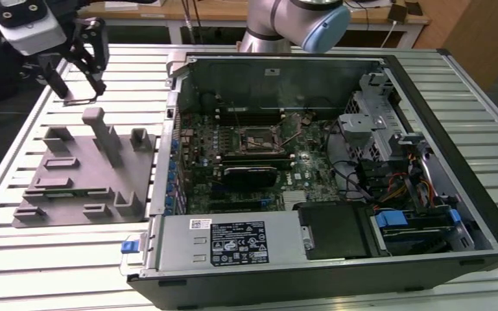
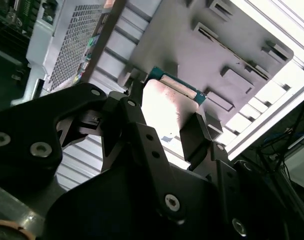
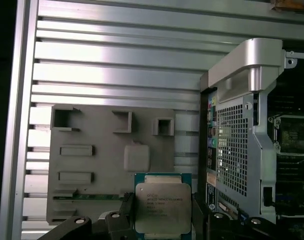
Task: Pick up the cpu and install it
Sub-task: 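Pick up the cpu and move it towards the insertion slot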
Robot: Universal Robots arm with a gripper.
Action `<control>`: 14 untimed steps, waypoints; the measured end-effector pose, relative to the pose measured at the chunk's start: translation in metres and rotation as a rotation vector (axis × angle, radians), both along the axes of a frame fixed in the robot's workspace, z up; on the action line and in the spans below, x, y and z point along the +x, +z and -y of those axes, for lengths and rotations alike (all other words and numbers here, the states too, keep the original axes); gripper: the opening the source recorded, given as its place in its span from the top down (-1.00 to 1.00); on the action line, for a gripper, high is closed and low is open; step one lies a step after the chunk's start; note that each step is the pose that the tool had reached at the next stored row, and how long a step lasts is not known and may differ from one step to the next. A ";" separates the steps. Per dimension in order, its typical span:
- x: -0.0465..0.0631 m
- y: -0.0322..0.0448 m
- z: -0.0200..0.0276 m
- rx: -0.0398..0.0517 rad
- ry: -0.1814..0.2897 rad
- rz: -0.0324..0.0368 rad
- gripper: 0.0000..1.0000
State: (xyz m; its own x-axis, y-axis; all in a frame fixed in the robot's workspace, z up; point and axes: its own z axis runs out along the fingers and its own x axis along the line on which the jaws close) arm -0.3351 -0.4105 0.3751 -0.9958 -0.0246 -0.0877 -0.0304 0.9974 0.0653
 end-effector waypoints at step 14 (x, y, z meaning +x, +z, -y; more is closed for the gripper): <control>0.059 0.0000 0.0000 0.0000 0.000 -0.0059 -0.08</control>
State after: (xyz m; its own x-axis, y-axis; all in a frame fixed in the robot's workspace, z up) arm -0.2760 -0.4105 0.3751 -0.9963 -0.0247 -0.0818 -0.0301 0.9974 0.0655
